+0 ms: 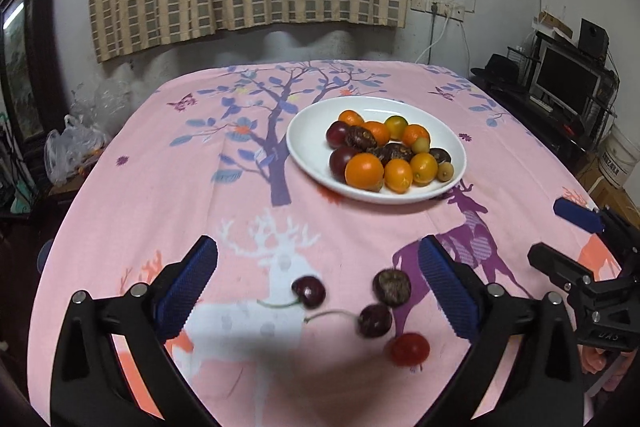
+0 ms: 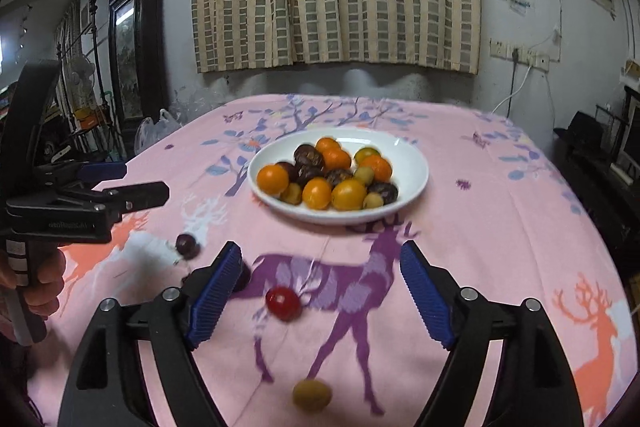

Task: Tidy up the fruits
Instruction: 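Grasp a small yellow fruit with the right tool while the left tool grasps a red tomato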

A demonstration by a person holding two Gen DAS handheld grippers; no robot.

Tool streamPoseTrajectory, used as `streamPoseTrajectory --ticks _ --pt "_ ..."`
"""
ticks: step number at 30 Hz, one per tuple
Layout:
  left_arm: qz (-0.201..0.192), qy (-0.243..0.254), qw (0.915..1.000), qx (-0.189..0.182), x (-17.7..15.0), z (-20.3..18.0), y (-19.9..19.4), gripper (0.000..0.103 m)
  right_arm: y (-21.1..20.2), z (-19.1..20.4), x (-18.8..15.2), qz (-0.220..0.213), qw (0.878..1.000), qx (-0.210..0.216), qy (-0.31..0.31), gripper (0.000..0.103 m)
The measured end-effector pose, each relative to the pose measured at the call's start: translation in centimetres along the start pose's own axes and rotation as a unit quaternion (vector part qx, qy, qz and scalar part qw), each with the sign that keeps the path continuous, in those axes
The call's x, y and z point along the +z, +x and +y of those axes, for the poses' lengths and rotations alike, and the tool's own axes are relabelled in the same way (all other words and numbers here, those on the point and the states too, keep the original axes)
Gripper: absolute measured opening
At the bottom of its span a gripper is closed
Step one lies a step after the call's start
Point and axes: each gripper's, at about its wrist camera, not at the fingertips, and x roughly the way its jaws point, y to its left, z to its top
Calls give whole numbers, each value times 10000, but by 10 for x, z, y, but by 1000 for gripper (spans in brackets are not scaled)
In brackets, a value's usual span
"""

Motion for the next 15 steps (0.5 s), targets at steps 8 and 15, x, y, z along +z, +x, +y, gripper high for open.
streamPoseTrajectory --ticks 8,15 --pt "135 -150 9997 133 -29 13 0 99 1 2 -32 745 9970 187 -35 82" --pt "197 -345 9989 228 -33 27 -2 99 13 9 -52 1243 9917 247 -198 63"
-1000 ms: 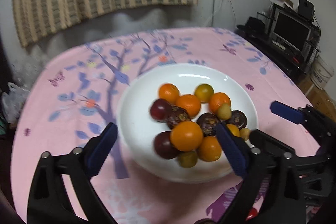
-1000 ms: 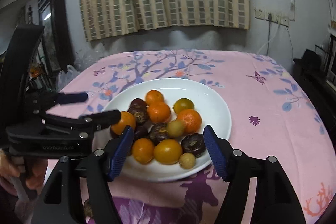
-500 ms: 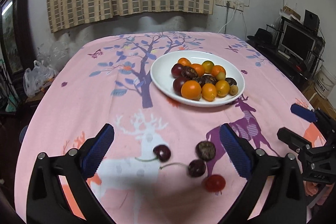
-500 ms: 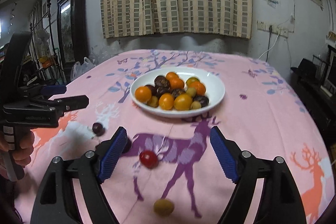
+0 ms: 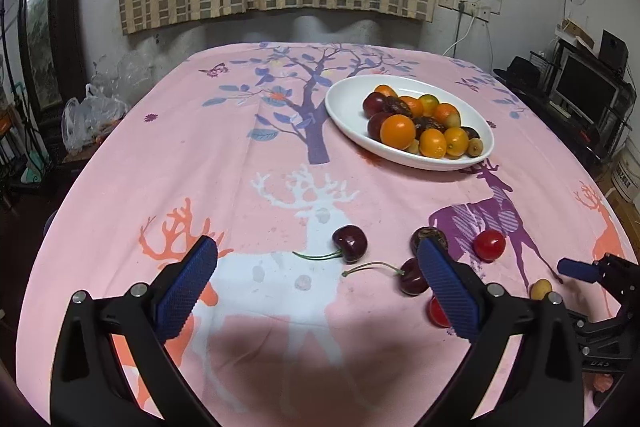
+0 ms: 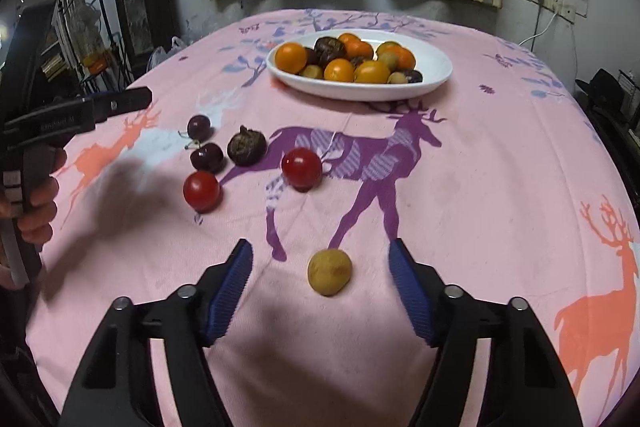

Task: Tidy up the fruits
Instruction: 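Grasp a small yellow fruit with the right tool while the left tool grasps a red tomato, then carry both fruits over the plate and open both tools to release them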

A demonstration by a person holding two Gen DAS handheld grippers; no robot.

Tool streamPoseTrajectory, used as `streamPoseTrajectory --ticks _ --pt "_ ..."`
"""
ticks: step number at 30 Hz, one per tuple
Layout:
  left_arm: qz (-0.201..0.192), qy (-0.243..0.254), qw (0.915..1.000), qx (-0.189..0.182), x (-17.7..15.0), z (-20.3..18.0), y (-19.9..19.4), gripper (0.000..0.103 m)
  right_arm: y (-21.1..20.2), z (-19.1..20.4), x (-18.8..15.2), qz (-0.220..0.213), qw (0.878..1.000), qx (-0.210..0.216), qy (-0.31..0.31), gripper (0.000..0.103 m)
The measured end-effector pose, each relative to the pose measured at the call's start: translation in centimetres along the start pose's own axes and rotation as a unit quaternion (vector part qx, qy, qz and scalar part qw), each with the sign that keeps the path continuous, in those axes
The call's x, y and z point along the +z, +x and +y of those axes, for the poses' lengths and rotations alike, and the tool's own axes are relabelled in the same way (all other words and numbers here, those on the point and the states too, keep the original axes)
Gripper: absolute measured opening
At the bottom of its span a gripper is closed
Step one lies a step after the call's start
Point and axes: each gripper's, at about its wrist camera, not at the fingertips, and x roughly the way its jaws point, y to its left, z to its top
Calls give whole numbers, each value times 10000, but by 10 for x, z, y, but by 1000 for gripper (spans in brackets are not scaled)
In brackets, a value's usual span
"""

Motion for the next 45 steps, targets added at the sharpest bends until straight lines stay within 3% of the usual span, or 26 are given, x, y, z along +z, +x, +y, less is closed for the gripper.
streamPoseTrajectory --ticks 7,8,9,12,14,18,23,31,35,38,45 --pt "1 41 10000 46 -3 2 -3 99 9 -5 -2 278 9995 64 125 40" --pt "14 72 10000 40 -5 1 -3 99 12 -6 -2 363 9992 64 168 27" --pt "43 111 9999 -14 -6 -1 -2 99 13 -9 -2 395 9989 97 221 25" --pt "193 380 9973 -593 -14 -14 -3 99 10 -11 -2 318 9991 92 259 25" --pt "287 704 9910 -1098 -22 -30 -7 96 5 -11 -1 201 9994 101 251 25" --pt "568 1185 9799 -1503 -37 -58 -2 67 2 -11 0 130 9996 85 237 25" --pt "925 1321 9717 -1727 -45 -78 14 50 -1 -12 0 75 9996 28 285 25" --pt "962 1302 9754 -1495 -41 -84 29 50 -10 -12 0 -80 9995 70 293 25" --pt "953 1350 9783 -1249 -41 -82 35 39 -11 -12 0 -116 9994 73 308 25" --pt "1040 1245 9786 -1265 -41 -78 41 30 -10 -14 0 -101 9994 58 329 25" --pt "934 1217 9790 -1343 -39 -79 31 29 -12 -15 2 -236 9985 301 404 25"
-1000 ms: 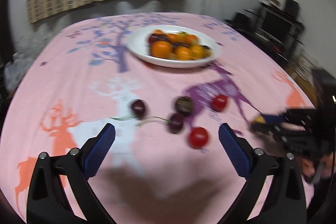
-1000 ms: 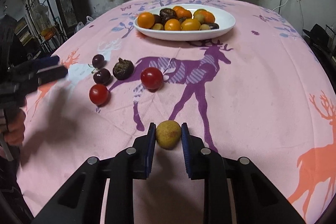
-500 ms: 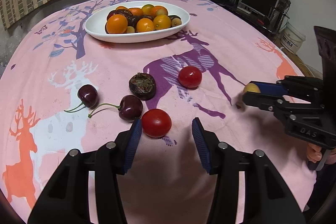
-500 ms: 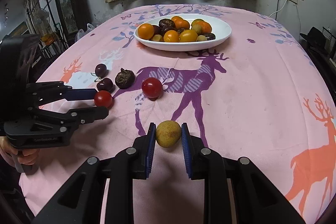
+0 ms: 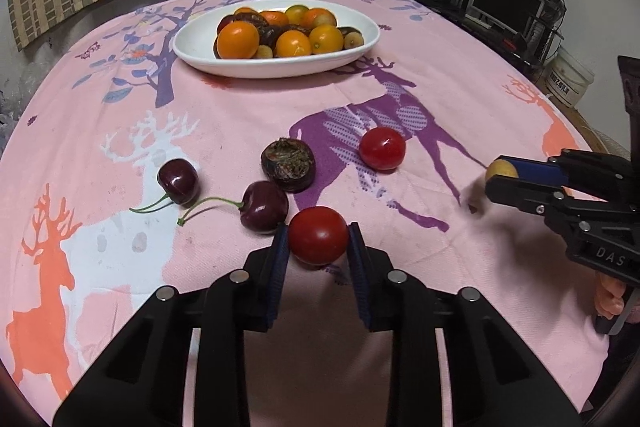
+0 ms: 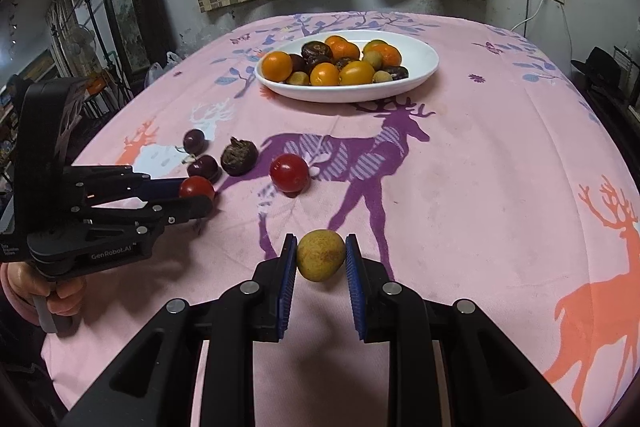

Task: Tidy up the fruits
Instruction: 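Carry both fruits over the plate and open both tools to release them, then grasp a red tomato with the right tool while the left tool grasps a dark red cherry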

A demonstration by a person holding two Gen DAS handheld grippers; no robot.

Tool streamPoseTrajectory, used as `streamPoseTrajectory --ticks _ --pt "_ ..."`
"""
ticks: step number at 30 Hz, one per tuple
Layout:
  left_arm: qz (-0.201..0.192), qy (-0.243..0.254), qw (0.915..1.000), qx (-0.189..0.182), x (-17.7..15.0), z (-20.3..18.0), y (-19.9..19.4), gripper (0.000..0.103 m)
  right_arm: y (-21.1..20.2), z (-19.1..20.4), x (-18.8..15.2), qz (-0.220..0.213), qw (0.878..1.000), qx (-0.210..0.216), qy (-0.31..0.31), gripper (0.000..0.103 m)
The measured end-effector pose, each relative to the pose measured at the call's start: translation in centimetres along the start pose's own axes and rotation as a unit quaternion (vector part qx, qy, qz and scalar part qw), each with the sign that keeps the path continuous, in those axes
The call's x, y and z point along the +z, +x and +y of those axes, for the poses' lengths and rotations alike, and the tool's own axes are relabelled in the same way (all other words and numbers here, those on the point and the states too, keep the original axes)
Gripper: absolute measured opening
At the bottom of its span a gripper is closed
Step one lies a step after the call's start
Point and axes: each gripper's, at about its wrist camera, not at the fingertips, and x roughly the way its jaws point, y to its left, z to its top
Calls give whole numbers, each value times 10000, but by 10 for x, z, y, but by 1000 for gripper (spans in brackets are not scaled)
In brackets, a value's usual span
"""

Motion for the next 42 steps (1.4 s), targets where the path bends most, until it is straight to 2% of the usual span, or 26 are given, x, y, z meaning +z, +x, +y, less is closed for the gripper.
streamPoseTrajectory --ticks 4,8,11,13,16,19,22,23,24,25,26,28,31,34,38,42 --pt "-181 186 9997 2 11 -7 -17 29 -5 6 14 -230 9992 339 10 25" --pt "-456 341 9984 57 45 -4 -32 29 -11 12 48 -757 9969 208 -56 25" --pt "-653 216 9974 200 85 12 -30 29 -3 2 84 -1145 9932 72 193 25" --pt "-738 46 9970 208 117 26 -20 29 9 -9 107 -1292 9911 -102 315 25" --pt "-827 11 9955 465 160 43 9 29 45 -26 137 -1275 9903 -319 450 25" --pt "-646 -133 9968 447 186 56 46 29 71 -35 149 -1174 9912 -426 445 25" --pt "-529 -236 9973 441 197 63 67 30 88 -43 156 -1117 9918 -373 505 25" --pt "-500 -287 9973 457 199 65 69 35 90 -41 156 -1166 9911 -443 459 35" --pt "-488 -354 9968 515 199 66 68 64 86 -37 155 -1262 9893 -621 395 66" --pt "-497 -443 9959 606 199 69 62 83 83 -35 153 -1363 9876 -695 349 77" --pt "-637 -527 9943 678 196 71 52 98 76 -30 150 -1492 9862 -674 225 78" --pt "-980 -582 9906 759 188 75 26 99 66 -22 147 -1470 9871 -625 58 78" --pt "-1050 -641 9884 894 168 82 -9 99 50 -9 134 -1426 9886 -461 -115 78" --pt "-1019 -728 9862 1081 137 85 -33 99 41 8 112 -1127 9915 -492 -415 78" --pt "-1034 -983 9835 1116 79 84 -53 99 35 31 83 -858 9905 -704 -816 78" --pt "-1249 -1048 9788 1240 41 78 -54 99 40 38 60 -425 9943 -495 -839 77"
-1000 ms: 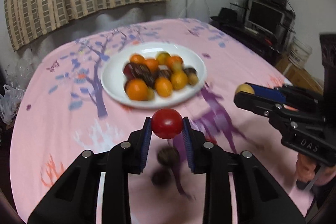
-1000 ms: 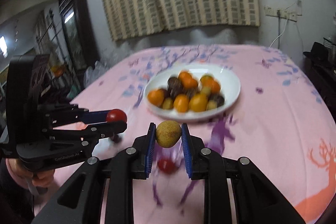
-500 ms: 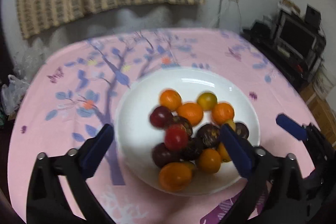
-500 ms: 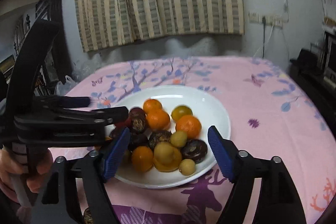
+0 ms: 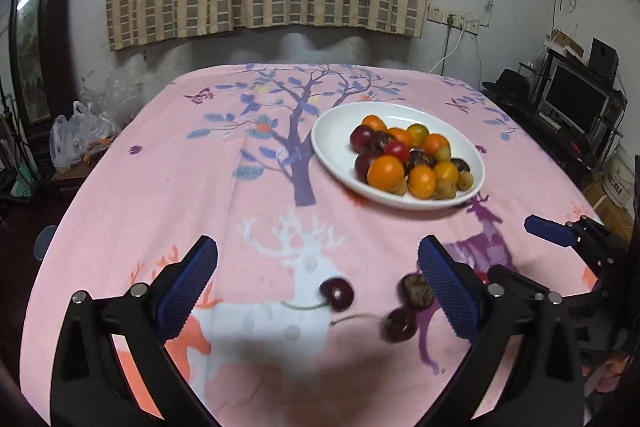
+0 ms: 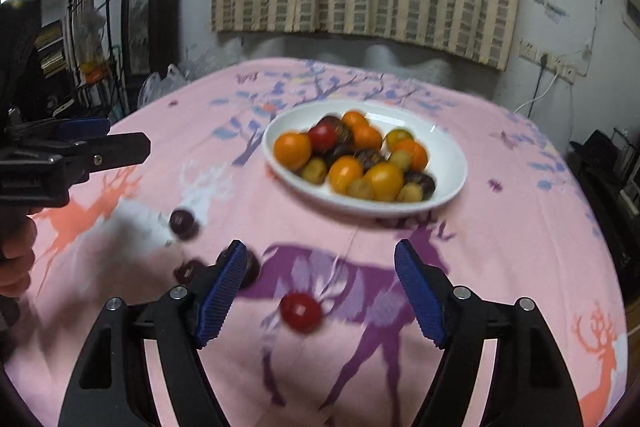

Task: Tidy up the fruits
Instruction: 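Grasp a red tomato with the right tool while the left tool grasps a dark red cherry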

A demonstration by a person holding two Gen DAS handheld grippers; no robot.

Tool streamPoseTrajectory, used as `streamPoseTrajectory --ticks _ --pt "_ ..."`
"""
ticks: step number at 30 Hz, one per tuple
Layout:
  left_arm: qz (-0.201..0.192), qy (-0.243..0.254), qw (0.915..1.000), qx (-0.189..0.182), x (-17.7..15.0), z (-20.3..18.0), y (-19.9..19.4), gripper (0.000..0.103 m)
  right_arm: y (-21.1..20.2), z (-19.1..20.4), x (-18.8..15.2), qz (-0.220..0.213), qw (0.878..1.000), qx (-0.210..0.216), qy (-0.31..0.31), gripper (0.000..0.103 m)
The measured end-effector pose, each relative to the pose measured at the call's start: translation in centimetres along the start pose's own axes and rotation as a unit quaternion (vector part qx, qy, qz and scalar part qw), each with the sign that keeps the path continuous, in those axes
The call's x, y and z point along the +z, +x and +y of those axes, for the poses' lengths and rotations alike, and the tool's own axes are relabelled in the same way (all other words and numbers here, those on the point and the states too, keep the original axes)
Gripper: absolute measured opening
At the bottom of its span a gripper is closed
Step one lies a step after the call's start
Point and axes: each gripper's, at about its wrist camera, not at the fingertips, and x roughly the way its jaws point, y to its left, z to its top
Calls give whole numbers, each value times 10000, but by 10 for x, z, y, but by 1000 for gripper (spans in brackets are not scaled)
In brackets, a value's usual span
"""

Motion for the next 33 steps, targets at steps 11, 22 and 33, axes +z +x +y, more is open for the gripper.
streamPoseTrajectory --ticks 11,22,33 --pt "84 -231 9988 412 -9 13 -1 99 24 10 -20 709 9972 182 -151 57" --pt "121 -385 9987 310 -10 17 -4 99 36 8 -23 879 9959 155 -109 33" --pt "493 669 9959 -354 -28 -25 6 83 12 -9 -11 443 9983 176 326 29"
